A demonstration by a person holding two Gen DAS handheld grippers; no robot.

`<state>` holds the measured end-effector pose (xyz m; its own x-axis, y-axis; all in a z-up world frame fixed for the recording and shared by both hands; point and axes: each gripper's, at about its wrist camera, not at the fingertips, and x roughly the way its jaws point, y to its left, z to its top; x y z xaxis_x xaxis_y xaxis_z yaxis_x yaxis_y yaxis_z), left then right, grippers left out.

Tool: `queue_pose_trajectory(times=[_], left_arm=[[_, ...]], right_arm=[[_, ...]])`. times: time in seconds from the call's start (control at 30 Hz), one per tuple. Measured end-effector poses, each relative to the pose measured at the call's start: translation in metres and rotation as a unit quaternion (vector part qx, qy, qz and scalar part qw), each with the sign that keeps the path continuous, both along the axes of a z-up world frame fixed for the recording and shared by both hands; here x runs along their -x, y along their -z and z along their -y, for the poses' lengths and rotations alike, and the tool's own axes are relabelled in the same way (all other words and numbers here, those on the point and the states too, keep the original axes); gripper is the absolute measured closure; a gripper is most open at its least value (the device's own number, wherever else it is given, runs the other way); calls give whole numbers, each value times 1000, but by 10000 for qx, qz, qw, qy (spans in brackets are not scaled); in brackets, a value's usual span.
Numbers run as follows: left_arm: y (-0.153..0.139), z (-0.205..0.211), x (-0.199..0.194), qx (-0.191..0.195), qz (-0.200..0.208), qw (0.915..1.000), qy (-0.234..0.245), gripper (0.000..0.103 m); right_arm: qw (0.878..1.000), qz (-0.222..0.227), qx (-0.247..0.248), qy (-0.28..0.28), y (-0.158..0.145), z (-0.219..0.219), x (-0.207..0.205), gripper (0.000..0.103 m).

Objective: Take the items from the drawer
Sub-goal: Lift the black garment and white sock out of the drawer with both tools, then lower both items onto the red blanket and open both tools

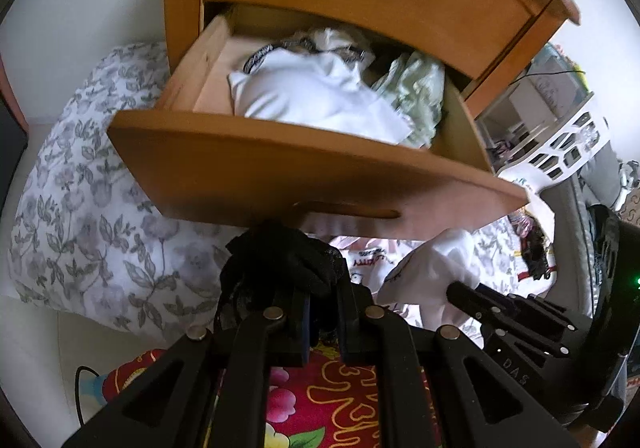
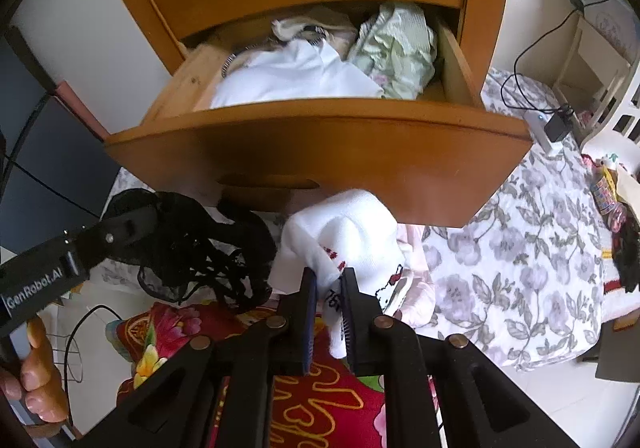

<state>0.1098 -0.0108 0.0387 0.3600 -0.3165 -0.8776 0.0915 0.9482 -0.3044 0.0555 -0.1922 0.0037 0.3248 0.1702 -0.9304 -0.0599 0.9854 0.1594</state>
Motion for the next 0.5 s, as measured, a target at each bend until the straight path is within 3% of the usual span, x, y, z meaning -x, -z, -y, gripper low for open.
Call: queue_pose_trajectory(times=[0.5], left_arm=[[41,6,-26,-278,-432,9987,9,92]], right_arm=[[9987,-464,122,191,36,5,-28,88]])
